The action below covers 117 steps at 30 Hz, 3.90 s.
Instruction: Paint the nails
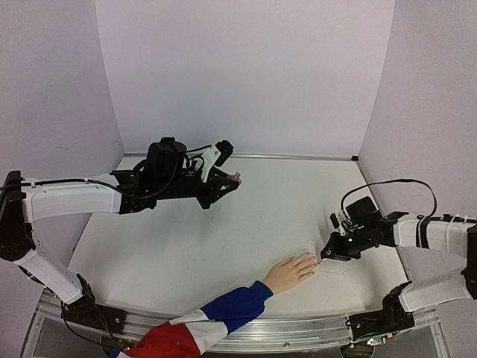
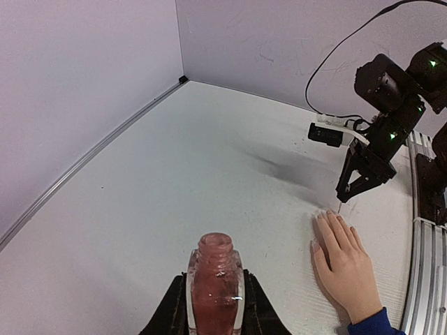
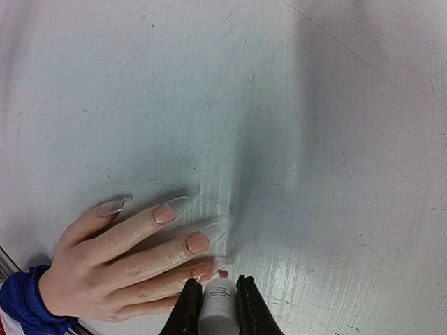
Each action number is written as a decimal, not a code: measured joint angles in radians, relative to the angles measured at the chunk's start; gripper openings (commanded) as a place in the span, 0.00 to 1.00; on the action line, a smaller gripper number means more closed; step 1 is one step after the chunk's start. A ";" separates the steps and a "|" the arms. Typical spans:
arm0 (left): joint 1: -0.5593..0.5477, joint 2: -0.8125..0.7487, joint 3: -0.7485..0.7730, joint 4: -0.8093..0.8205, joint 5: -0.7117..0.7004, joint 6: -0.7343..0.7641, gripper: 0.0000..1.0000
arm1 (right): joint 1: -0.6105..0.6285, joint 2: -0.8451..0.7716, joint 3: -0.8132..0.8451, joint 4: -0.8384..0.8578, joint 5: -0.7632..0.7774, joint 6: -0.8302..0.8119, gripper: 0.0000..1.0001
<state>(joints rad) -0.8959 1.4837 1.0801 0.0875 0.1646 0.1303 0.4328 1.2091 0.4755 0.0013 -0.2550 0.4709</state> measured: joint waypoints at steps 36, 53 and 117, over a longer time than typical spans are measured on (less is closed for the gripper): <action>0.000 -0.019 -0.003 0.000 0.000 -0.002 0.00 | 0.000 -0.016 -0.002 0.000 -0.063 -0.002 0.00; 0.000 -0.019 -0.003 0.000 0.000 -0.002 0.00 | 0.000 0.009 -0.002 0.034 -0.051 -0.003 0.00; 0.000 -0.019 -0.003 0.000 0.002 -0.001 0.00 | 0.005 -0.014 -0.002 0.012 -0.077 -0.004 0.00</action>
<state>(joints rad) -0.8959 1.4647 1.0775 0.0872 0.1661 0.1295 0.4377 1.1954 0.4736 0.0135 -0.3325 0.4667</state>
